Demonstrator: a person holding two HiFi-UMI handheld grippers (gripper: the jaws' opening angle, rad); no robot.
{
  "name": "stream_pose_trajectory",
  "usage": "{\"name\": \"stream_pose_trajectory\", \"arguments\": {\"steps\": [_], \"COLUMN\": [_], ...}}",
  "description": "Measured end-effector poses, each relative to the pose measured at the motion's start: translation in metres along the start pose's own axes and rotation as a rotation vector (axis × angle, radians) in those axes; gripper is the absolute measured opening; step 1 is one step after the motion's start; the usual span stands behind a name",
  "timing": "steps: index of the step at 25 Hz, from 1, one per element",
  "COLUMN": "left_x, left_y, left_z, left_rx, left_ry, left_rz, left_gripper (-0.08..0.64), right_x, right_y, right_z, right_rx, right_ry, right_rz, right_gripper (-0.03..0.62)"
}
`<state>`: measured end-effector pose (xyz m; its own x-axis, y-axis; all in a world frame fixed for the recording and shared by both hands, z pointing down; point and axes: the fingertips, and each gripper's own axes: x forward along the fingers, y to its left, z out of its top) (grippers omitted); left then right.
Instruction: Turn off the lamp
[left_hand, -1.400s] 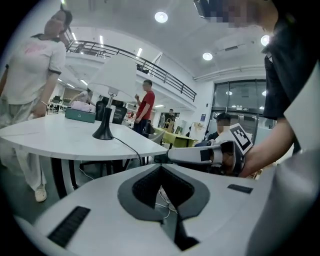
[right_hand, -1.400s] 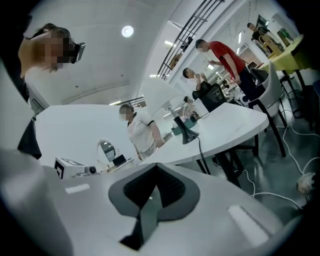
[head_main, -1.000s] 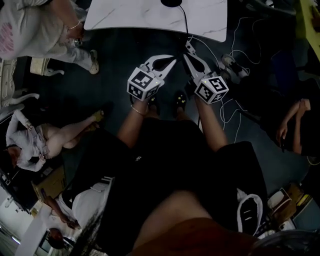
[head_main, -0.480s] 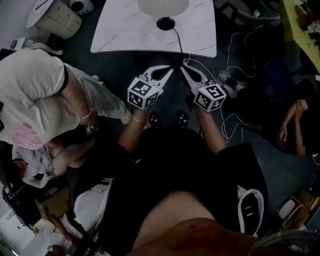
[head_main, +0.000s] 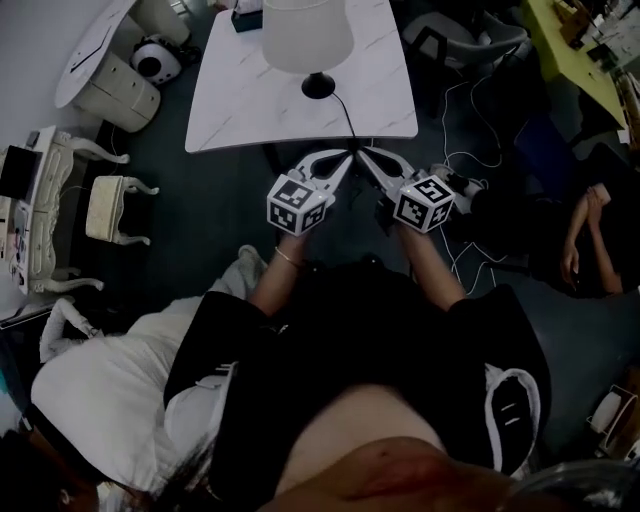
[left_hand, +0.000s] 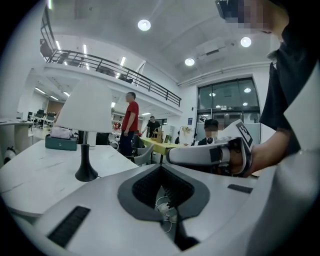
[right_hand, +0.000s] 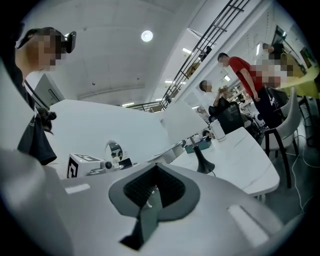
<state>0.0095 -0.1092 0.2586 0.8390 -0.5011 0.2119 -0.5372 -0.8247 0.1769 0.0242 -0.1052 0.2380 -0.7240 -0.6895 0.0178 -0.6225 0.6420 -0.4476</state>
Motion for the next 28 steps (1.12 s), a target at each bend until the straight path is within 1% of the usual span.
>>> {"name": "stream_pose_trajectory", "arguments": {"steps": [4, 13, 21, 28], "left_x": [0.0018, 0.0001, 0.0015, 0.0047], "left_y": [-0.0014, 0.0002, 0.0042, 0.0054], "left_z": [0.0015, 0.0002, -0.0044, -0.0039], "left_rx": [0.000, -0.004, -0.024, -0.024], "left_ry": [-0.006, 0.009, 0.007, 0.012], "left_rz": [-0.005, 0.015, 0.015, 0.015], "left_gripper": [0.006, 0.006, 0.006, 0.006], "right_x": [-0.0012, 0.0002, 0.0019, 0.0007], "right_y": [-0.0024, -0.0008, -0.0078, -0.0085], "right_z": [0.0023, -0.0026, -0.0051, -0.0023], "right_rx": [0.001, 0.018, 0.040, 0.053], "right_ry": [-0.004, 0.020, 0.018, 0.003], "right_rz": [-0.002, 0.021, 0.009, 0.006], "right_gripper": [0.000, 0.000, 0.000, 0.000]}}
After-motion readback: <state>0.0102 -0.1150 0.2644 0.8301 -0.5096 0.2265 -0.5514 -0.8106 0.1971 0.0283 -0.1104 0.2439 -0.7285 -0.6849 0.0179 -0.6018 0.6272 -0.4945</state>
